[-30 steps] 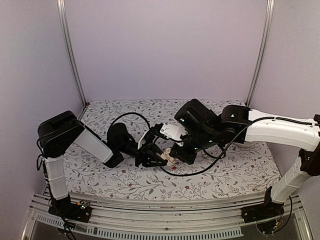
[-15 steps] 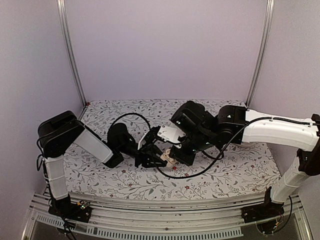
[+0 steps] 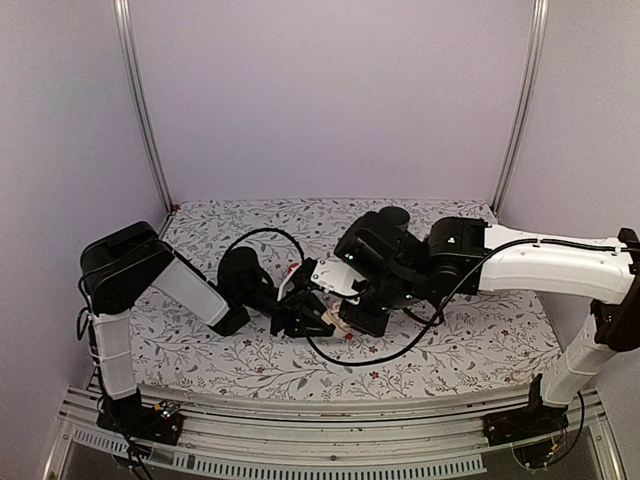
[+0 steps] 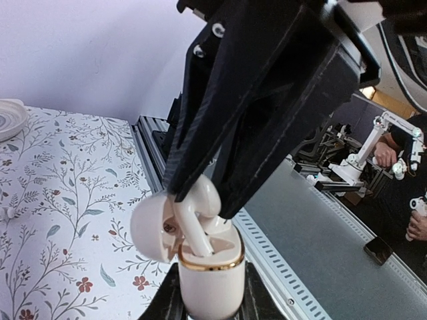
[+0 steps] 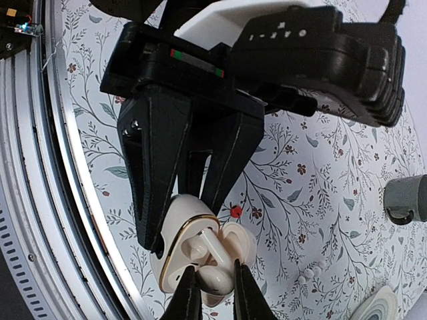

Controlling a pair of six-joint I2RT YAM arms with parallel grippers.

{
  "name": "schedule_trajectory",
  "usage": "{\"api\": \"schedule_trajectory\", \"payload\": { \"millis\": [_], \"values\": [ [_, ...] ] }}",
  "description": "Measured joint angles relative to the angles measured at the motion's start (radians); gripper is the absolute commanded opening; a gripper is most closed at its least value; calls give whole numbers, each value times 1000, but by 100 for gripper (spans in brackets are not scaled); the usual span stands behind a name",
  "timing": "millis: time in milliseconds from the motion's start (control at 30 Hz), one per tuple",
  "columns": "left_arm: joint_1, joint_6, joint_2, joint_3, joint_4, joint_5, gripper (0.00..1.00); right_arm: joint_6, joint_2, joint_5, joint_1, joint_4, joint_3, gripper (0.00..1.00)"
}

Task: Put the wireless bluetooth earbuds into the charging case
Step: Insert the left earbud into the left side groove of the charging case.

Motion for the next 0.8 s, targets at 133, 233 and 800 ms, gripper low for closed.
{"api": "schedule_trajectory", "payload": {
  "millis": [133, 233, 800],
  "values": [
    [0, -7, 0, 0, 0, 4, 0, -9, 0, 20, 11, 0, 0, 12],
    [-1, -11, 0, 0, 0, 5, 0, -13, 2, 35, 19, -1, 0, 12],
    [-3, -20, 22, 23, -18, 5, 0, -42, 18, 120, 44, 0, 0, 18]
  ]
}}
